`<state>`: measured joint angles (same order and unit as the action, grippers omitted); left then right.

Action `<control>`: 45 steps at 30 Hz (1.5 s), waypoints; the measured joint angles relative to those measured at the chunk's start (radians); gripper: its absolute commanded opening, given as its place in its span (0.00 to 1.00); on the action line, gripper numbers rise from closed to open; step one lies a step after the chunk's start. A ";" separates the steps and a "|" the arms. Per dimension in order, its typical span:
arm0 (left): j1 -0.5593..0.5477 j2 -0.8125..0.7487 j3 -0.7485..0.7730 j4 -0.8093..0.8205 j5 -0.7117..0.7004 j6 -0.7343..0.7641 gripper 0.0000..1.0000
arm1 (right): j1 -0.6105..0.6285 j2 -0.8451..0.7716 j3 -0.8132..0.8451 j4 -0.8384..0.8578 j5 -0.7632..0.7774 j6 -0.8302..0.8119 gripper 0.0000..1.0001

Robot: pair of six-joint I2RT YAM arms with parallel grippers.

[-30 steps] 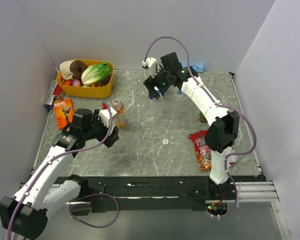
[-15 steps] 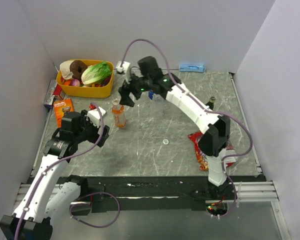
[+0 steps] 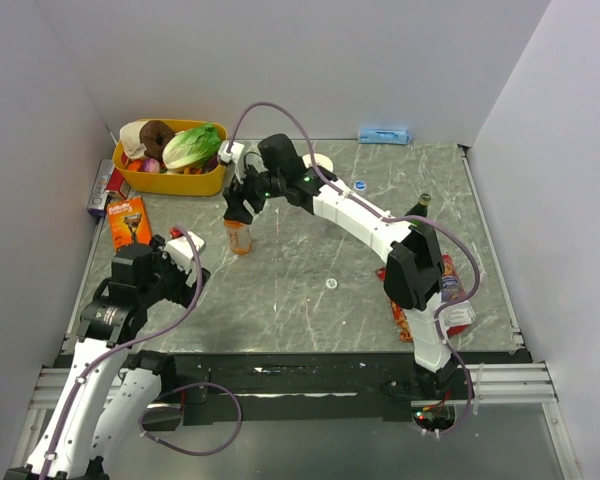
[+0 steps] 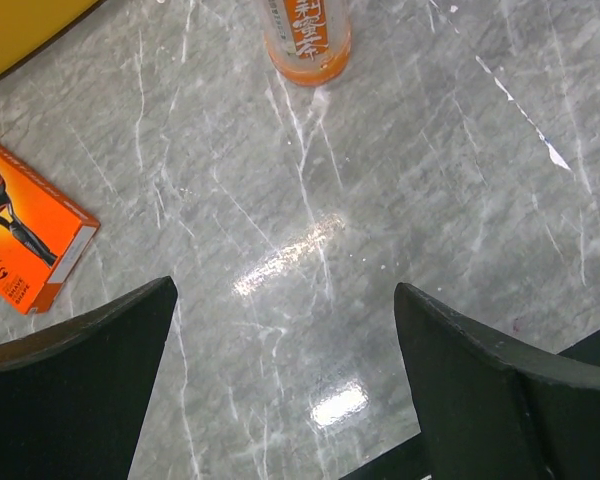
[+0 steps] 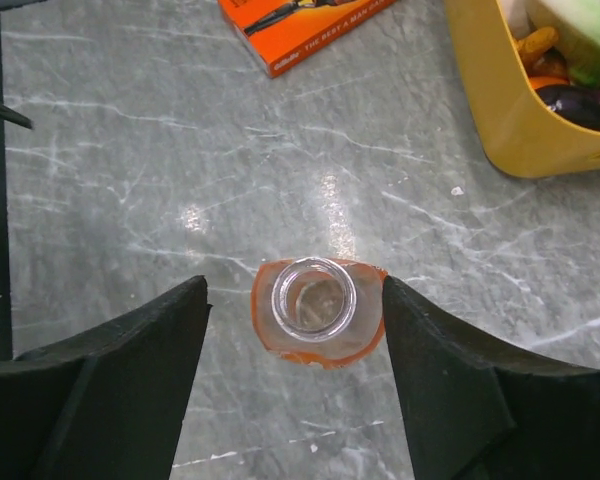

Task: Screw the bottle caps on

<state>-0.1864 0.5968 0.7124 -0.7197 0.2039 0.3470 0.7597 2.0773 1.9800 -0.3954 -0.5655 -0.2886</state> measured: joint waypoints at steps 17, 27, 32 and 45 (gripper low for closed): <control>0.000 0.011 -0.122 0.166 0.164 0.059 0.96 | -0.015 -0.120 -0.188 0.171 -0.126 0.050 0.00; 0.000 0.200 -0.108 0.375 0.462 0.011 0.96 | -0.088 -0.404 -0.313 0.255 -0.415 0.122 0.00; 0.000 0.259 -0.100 0.486 0.567 -0.070 0.96 | -0.085 -0.405 -0.330 0.265 -0.470 0.143 0.00; -0.053 0.476 -0.021 0.607 0.742 -0.132 0.97 | -0.084 -0.384 -0.370 0.350 -0.482 0.288 0.00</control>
<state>-0.2394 1.0733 0.6914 -0.1127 0.9463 0.2150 0.6754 1.6932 1.6096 -0.0456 -1.0477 -0.0006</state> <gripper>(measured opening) 0.986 0.401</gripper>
